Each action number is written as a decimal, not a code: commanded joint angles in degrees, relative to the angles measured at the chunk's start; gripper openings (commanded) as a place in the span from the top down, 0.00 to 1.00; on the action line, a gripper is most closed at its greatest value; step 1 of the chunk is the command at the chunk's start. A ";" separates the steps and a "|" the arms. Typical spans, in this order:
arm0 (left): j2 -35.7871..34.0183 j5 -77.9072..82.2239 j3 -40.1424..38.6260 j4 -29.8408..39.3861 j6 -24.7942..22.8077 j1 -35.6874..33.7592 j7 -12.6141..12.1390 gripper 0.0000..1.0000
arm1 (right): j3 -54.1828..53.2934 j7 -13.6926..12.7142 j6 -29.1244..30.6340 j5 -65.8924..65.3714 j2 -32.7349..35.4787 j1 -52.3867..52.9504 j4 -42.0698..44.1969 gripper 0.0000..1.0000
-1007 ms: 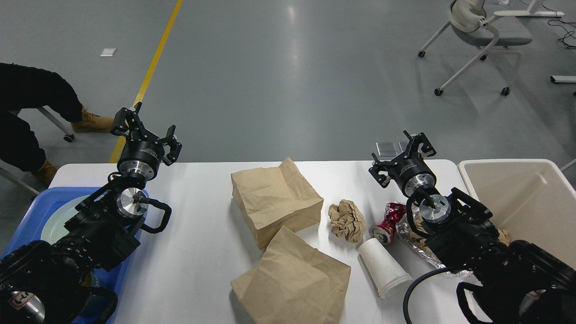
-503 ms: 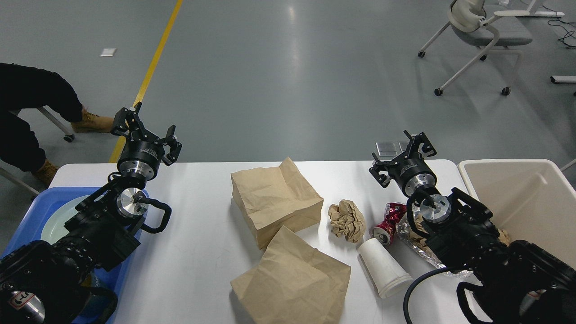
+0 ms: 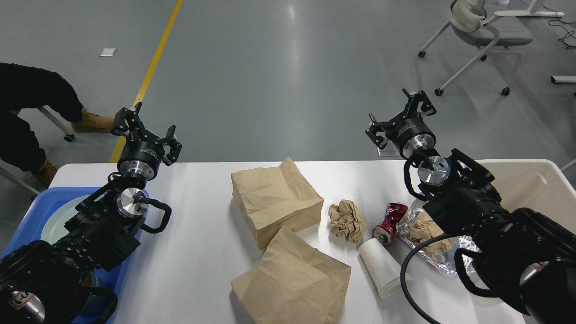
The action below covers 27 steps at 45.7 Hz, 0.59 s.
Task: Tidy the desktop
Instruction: 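Raise the right arm up and away from the white bin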
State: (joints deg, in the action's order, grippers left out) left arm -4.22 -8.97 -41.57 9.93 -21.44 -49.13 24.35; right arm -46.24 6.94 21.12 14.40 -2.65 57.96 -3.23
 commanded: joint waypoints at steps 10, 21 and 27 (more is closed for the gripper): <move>0.00 0.00 0.00 0.00 0.00 0.00 0.00 0.04 | -0.08 0.00 -0.02 -0.07 -1.92 3.04 -0.02 0.00; 0.00 0.00 0.00 0.00 0.00 0.00 0.00 0.04 | -0.08 0.00 -0.02 -0.07 -2.71 3.82 -0.11 0.00; 0.00 0.00 -0.09 0.00 0.00 0.00 0.00 0.04 | 0.27 0.00 0.24 -0.34 -1.66 5.67 -0.11 0.00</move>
State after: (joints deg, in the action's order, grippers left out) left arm -4.22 -8.96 -41.60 9.93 -21.44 -49.13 24.36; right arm -46.30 6.94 21.12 14.29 -5.20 62.17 -3.34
